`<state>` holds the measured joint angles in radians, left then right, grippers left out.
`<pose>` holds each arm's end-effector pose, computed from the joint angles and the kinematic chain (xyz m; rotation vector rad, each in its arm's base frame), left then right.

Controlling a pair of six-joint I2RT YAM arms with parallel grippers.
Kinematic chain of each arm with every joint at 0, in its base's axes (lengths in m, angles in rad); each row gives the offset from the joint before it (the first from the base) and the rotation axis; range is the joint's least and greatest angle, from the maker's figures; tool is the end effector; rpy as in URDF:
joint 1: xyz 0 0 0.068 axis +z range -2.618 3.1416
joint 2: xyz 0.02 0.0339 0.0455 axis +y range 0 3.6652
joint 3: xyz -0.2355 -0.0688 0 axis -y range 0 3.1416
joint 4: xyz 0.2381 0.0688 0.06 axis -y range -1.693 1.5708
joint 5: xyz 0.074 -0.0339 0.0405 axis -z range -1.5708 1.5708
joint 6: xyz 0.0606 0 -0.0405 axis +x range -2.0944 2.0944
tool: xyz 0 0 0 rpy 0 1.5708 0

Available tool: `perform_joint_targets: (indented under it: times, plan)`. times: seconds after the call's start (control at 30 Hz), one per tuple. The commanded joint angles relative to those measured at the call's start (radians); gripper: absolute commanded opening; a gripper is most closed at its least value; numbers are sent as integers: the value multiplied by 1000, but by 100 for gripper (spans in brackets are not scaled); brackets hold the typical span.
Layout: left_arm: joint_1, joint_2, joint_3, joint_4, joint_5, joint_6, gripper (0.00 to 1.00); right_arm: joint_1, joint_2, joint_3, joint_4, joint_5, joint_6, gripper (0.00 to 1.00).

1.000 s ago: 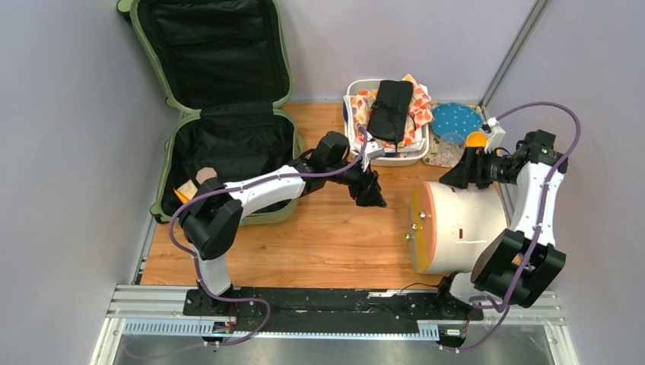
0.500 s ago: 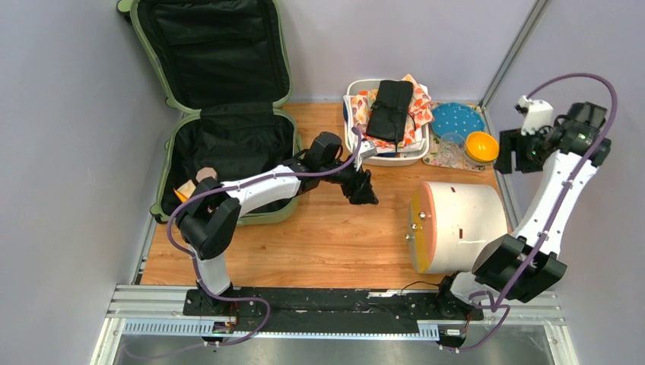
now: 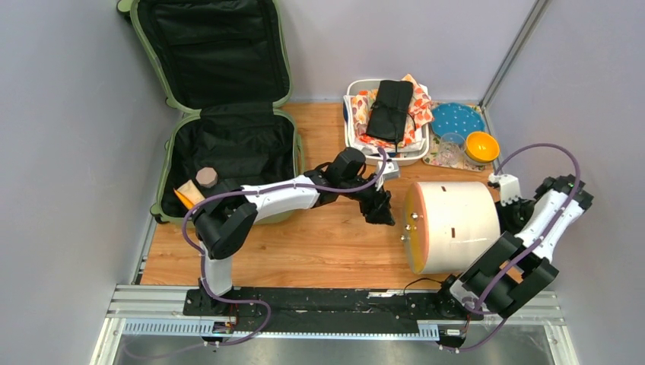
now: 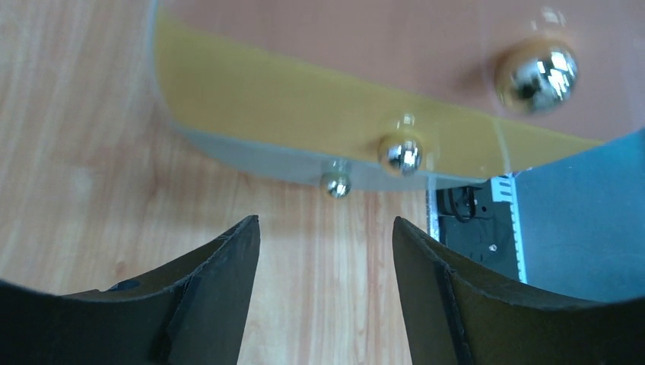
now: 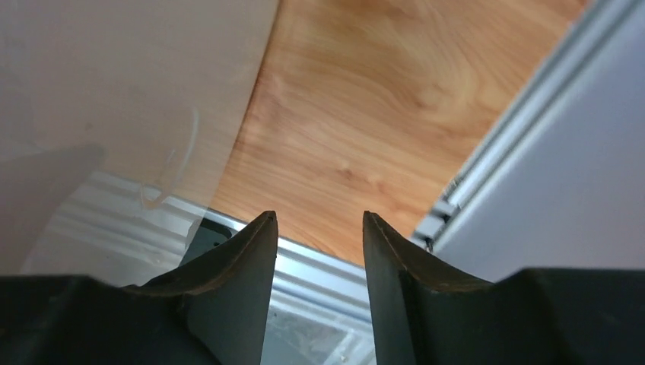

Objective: Open, take out, and arrange the luggage

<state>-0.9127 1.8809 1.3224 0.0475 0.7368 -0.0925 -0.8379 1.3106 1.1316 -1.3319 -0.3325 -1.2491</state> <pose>0.2303 -0.3645 0.2043 1.3191 1.7998 -1.3504 0.1567 -0.1445 0.2267 -0.5896 2.7575 0.1651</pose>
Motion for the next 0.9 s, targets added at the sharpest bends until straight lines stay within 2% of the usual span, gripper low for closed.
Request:
perform_joint_targets:
  times: [0.0, 0.2, 0.37, 0.5, 0.67, 0.87]
  plan:
    - [-11, 11, 54, 77, 24, -62, 72, 115, -45, -61, -222, -178, -46, 49]
    - [0, -28, 72, 41, -4, -73, 73, 313, -48, -107, -118, -240, 123, 49]
    - [78, -48, 80, 55, -19, -128, 74, 456, -4, -75, -6, -298, 275, 49]
    - [113, -10, 135, 43, -30, -118, 73, 494, 77, -36, 120, -304, 463, 48]
    - [117, 52, 250, 55, -59, -141, 73, 494, 228, 95, 141, -287, 563, 47]
    - [147, 144, 362, 61, -96, -188, 73, 494, 289, 149, 227, -261, 727, 45]
